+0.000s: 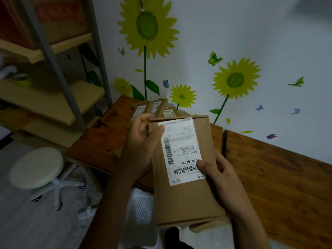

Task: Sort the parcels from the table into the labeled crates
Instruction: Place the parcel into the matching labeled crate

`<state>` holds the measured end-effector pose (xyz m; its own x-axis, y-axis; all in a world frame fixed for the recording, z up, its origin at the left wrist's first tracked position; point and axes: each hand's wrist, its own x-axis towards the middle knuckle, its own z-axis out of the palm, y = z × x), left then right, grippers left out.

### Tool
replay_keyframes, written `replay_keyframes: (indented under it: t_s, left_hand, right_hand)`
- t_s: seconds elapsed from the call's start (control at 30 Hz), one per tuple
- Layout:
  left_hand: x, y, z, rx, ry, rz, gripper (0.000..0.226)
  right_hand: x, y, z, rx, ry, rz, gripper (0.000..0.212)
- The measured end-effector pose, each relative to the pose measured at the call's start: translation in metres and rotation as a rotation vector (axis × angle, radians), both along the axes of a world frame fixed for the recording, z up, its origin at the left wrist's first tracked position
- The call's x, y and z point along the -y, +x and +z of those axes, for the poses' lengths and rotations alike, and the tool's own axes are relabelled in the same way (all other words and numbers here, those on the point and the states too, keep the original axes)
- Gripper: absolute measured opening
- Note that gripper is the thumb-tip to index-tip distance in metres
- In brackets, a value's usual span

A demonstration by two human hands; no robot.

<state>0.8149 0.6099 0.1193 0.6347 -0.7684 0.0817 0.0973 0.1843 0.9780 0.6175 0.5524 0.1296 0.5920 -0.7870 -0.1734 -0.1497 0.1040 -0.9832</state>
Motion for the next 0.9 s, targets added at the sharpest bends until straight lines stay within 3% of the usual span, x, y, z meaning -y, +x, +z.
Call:
replay_keyframes:
  t_s: [0.07, 0.13, 0.23, 0.3, 0.4, 0.43, 0.5, 0.57, 0.67, 0.73, 0.8, 0.9]
  left_hand:
    - [-0.006, 0.014, -0.003, 0.299, 0.134, -0.041, 0.058]
    - [-0.006, 0.021, 0.005, 0.616, 0.252, -0.214, 0.071]
    - [0.007, 0.019, 0.013, 0.888, 0.398, -0.551, 0.071]
    - [0.014, 0.020, 0.014, 0.949, 0.511, -0.623, 0.050]
    - [0.013, 0.028, 0.003, 0.831, 0.475, -0.529, 0.023]
    - [0.009, 0.030, -0.002, 0.750, 0.410, -0.471, 0.020]
    - [0.000, 0.029, -0.015, 0.523, 0.313, -0.328, 0.022]
    - [-0.008, 0.021, -0.027, 0.309, 0.261, -0.200, 0.029]
    - [-0.013, 0.001, -0.038, 0.115, 0.219, -0.127, 0.016]
    - [-0.016, -0.012, -0.038, 0.046, 0.211, -0.150, 0.010]
    - [-0.017, -0.020, -0.037, -0.002, 0.209, -0.189, 0.011]
    - [-0.015, -0.023, -0.033, 0.016, 0.188, -0.193, 0.012]
  right_hand:
    - [0.019, -0.006, 0.013, -0.206, -0.102, 0.206, 0.042]
    - [0.041, -0.003, 0.028, -0.415, -0.249, 0.435, 0.042]
    - [0.063, 0.016, 0.040, -0.648, -0.467, 0.651, 0.041]
    - [0.071, 0.028, 0.043, -0.754, -0.562, 0.683, 0.043]
    - [0.076, 0.026, 0.044, -0.863, -0.759, 0.453, 0.059]
    - [0.075, 0.021, 0.041, -0.794, -0.865, 0.267, 0.062]
    - [0.063, 0.010, 0.023, -0.459, -0.926, -0.185, 0.060]
    - [0.048, 0.006, -0.006, -0.242, -0.652, -0.454, 0.066]
    - [0.025, 0.012, -0.038, -0.121, -0.107, -0.353, 0.097]
    - [0.014, 0.017, -0.042, 0.035, 0.090, -0.253, 0.082]
    - [0.007, 0.021, -0.041, 0.132, 0.108, -0.239, 0.060]
    - [0.003, 0.018, -0.037, 0.195, 0.102, -0.274, 0.045]
